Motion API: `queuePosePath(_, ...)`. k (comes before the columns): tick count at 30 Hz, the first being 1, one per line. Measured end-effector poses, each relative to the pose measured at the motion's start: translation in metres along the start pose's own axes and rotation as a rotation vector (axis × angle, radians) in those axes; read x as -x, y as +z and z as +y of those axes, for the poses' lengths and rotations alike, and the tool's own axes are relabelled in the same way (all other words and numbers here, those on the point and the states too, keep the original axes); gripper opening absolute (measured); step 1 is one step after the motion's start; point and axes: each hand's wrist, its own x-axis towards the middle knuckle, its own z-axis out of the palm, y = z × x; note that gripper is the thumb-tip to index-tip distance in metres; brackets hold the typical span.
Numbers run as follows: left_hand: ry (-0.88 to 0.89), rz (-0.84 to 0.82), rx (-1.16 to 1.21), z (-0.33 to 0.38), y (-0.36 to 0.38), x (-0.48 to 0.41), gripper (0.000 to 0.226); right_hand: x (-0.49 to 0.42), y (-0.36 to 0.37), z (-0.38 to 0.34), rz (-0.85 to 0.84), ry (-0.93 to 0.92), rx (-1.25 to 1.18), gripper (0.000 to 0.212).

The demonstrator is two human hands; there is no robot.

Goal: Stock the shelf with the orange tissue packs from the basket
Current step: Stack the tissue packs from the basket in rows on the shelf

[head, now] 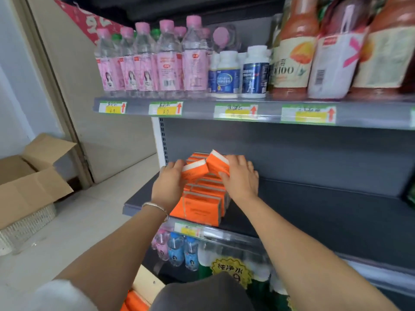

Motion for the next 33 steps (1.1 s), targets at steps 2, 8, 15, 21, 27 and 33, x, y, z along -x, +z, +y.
queuePosePath(2, 0.058, 0.004, -0.008, 0.015, 0.016, -0.017, 0.039, -0.014, 0.001, 0.025, 0.014, 0.050, 0.006, 0.044)
queuePosePath(8, 0.164, -0.010, -0.014, 0.046, 0.062, -0.072, 0.044, -0.060, 0.027, 0.106, -0.005, 0.227, 0.033, 0.044)
queuePosePath(15, 0.258, -0.064, 0.028, 0.060, 0.106, -0.125, 0.045, -0.117, 0.078, 0.171, -0.163, 0.216, 0.114, 0.043)
queuePosePath(21, 0.232, -0.067, -0.071, 0.065, 0.120, -0.150, 0.046, -0.152, 0.119, 0.181, -0.120, 0.155, 0.147, 0.038)
queuePosePath(27, 0.287, -0.095, -0.011, 0.064, 0.137, -0.167, 0.049, -0.161, 0.134, 0.186, -0.020, 0.067, 0.268, 0.036)
queuePosePath(33, 0.313, -0.147, -0.011, 0.071, 0.150, -0.169, 0.051, -0.155, 0.112, 0.193, 0.054, 0.111, -0.017, 0.044)
